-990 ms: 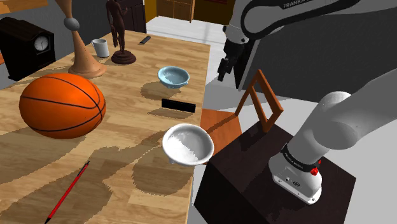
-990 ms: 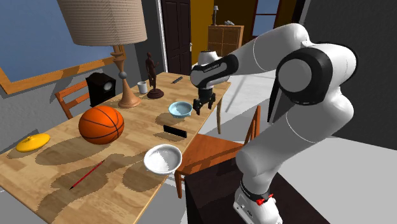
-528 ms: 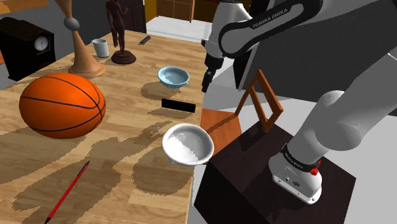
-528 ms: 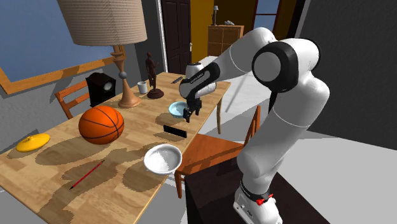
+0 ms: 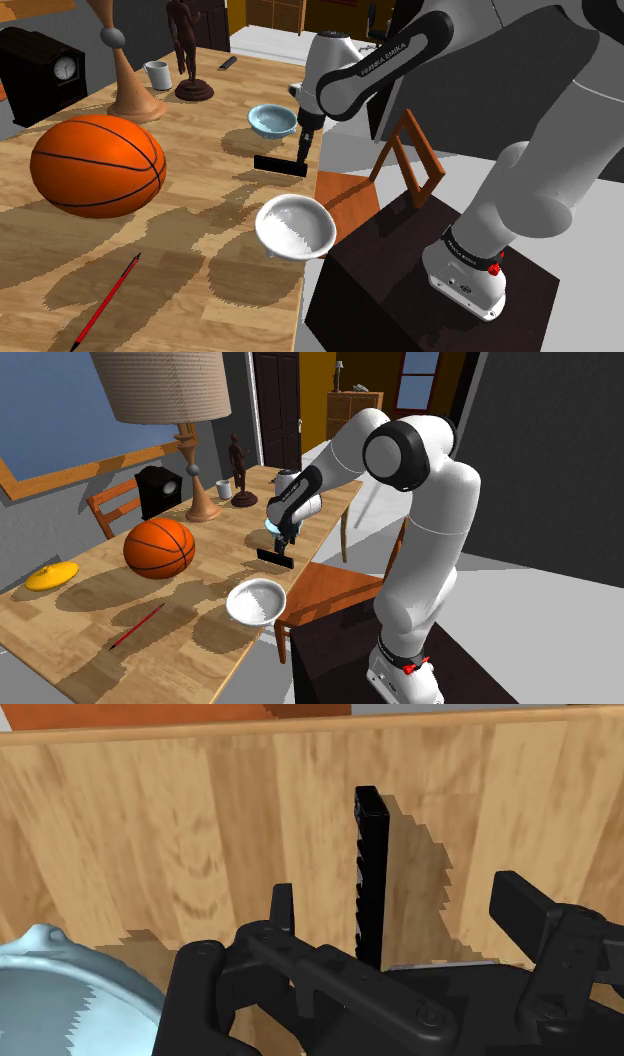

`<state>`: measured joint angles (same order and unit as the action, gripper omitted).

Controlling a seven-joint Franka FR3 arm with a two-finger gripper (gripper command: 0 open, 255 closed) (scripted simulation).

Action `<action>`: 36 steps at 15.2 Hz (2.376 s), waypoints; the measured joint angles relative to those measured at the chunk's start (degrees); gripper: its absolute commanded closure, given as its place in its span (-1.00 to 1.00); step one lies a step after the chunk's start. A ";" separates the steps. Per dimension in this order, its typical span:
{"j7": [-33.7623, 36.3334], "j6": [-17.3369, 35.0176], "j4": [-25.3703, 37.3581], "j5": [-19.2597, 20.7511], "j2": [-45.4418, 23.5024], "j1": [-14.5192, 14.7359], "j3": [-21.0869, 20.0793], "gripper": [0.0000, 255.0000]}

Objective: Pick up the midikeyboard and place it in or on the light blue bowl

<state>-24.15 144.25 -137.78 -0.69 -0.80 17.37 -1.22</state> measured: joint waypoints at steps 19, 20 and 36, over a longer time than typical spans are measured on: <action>-0.17 4.99 -0.13 0.10 -4.76 0.09 -0.07 1.00; -0.17 4.99 -0.13 0.10 -4.76 0.09 -0.07 1.00; -0.19 -4.33 2.18 -0.02 2.28 0.07 -0.08 1.00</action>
<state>-24.34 139.92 -135.60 -0.71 1.48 17.44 -1.30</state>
